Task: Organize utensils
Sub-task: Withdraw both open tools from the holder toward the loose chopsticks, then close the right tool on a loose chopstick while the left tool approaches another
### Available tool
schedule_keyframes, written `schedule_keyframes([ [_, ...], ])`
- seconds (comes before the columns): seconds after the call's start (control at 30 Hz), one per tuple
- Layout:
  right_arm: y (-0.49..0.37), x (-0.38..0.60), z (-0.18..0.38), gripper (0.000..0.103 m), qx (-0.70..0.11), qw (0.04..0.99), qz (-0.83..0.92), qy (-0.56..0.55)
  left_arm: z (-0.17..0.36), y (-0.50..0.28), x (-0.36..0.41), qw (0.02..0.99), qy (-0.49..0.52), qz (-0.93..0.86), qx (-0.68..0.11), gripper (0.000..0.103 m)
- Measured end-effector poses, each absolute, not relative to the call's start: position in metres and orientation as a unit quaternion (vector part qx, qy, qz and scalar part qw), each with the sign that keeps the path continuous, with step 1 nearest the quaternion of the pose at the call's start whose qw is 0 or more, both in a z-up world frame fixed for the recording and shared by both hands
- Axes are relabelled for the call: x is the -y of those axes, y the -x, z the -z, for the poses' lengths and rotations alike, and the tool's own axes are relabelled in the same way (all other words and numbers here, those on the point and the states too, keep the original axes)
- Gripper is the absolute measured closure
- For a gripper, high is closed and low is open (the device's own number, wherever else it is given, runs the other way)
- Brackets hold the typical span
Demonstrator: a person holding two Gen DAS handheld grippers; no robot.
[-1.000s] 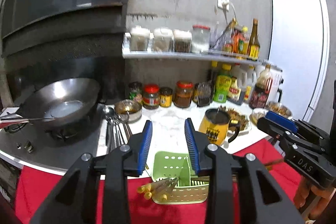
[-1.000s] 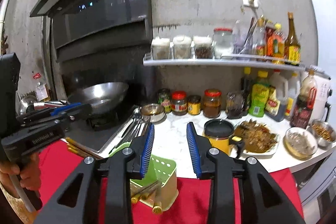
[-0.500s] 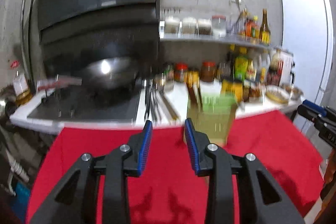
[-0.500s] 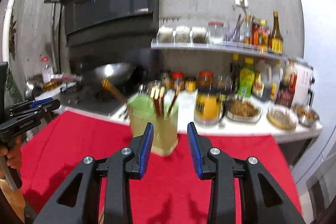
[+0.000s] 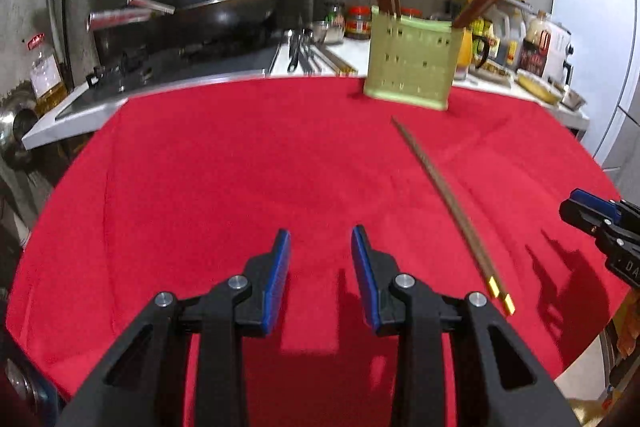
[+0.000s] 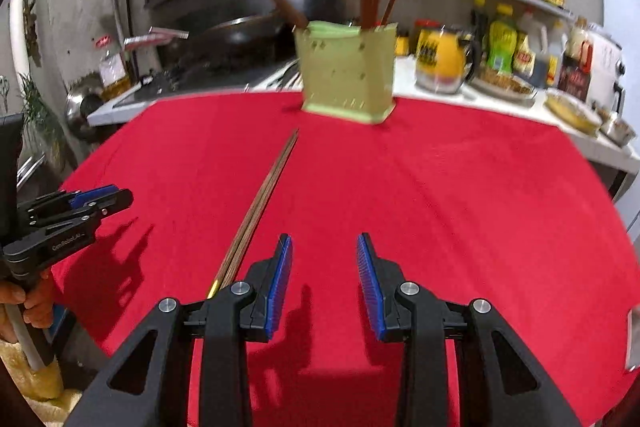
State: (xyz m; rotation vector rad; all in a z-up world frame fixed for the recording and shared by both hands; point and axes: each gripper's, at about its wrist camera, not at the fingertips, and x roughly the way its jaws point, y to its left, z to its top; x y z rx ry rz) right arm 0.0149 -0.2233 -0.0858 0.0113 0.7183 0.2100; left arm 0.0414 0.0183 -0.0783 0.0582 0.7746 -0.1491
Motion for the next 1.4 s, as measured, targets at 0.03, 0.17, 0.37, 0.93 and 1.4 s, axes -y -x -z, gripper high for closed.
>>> schedule_keyframes([
  [0.03, -0.015, 0.219, 0.090, 0.068, -0.357, 0.928, -0.106, -0.006, 0.082, -0.041, -0.018, 0.919, -0.028, 0.076, -0.386, 0.072],
  [0.17, -0.015, 0.205, 0.103, 0.068, -0.379, 0.918, -0.118, -0.007, 0.090, -0.042, -0.017, 0.914, -0.033, 0.078, -0.397, 0.072],
  [0.37, -0.022, 0.187, 0.107, 0.069, -0.390, 0.911, -0.135, 0.003, 0.091, -0.045, -0.016, 0.913, -0.032, 0.081, -0.399, 0.072],
  [0.93, -0.047, 0.159, 0.118, 0.083, -0.411, 0.900, -0.144, 0.027, 0.087, -0.053, -0.027, 0.917, -0.020, 0.073, -0.393, 0.072],
  [1.4, -0.043, 0.208, 0.121, 0.096, -0.414, 0.905, -0.097, 0.005, 0.090, -0.054, 0.022, 0.903, -0.030, 0.145, -0.404, 0.072],
])
